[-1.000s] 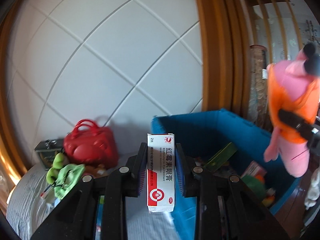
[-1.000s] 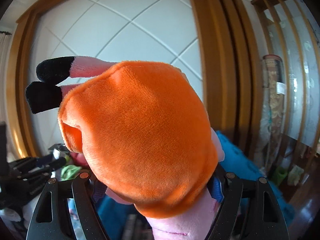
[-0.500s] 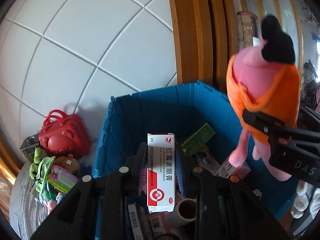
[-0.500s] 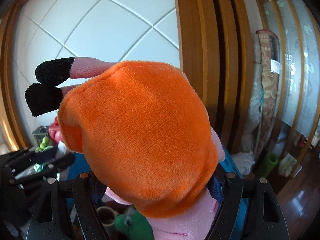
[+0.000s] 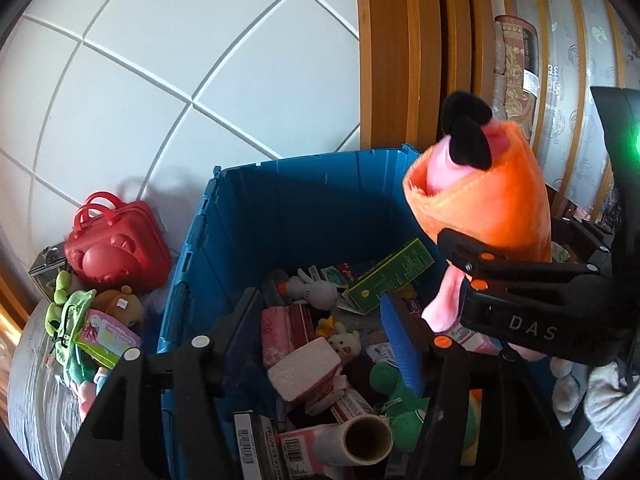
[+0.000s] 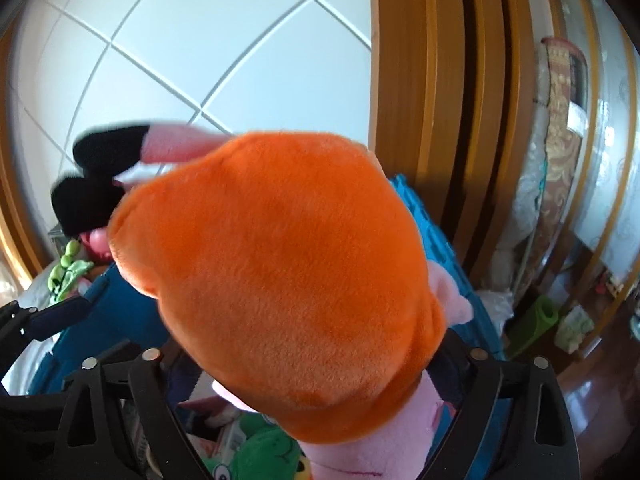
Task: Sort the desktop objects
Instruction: 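Carry the ointment box and pig plush over the blue crate and release both, then move both grippers back over the pile on the bed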
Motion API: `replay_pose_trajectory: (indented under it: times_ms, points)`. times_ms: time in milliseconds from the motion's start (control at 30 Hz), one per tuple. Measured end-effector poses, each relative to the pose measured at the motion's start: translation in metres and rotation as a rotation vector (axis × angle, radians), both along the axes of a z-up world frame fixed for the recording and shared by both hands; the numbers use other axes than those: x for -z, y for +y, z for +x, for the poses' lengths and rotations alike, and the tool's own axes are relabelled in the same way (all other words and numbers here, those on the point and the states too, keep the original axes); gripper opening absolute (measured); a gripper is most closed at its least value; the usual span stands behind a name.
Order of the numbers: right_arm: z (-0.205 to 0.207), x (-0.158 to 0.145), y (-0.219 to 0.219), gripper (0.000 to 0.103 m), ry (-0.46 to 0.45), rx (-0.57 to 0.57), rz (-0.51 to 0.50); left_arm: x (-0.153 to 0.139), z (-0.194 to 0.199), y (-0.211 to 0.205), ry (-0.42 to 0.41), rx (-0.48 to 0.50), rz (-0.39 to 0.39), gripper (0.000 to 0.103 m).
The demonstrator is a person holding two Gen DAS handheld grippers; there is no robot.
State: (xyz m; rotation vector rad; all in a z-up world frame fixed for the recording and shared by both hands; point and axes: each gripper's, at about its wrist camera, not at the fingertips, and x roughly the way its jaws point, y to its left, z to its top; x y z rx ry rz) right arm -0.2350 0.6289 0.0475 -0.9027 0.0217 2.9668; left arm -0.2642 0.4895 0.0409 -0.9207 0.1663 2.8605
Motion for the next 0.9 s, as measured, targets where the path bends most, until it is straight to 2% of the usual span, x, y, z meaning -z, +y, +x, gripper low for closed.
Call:
replay_pose_trajectory:
  times_ms: [33, 167, 467, 900]
  points:
    - [-0.001, 0.001, 0.000, 0.103, -0.005, 0.004, 0.011, 0.001, -0.001, 0.000, -0.003, -0.001, 0.001, 0.061]
    - [0.000, 0.001, -0.001, 0.103, -0.014, 0.016, 0.045, 0.003, -0.009, -0.004, -0.014, 0.018, 0.010, 0.061]
    - [0.022, -0.005, -0.004, 0.103, -0.012, 0.064, 0.109, 0.007, -0.001, -0.003, -0.021, 0.042, 0.017, 0.062]
    - [0.105, -0.020, -0.012, 0.103, 0.097, 0.101, 0.135, -0.007, 0.062, -0.020, 0.069, 0.086, 0.051, 0.062]
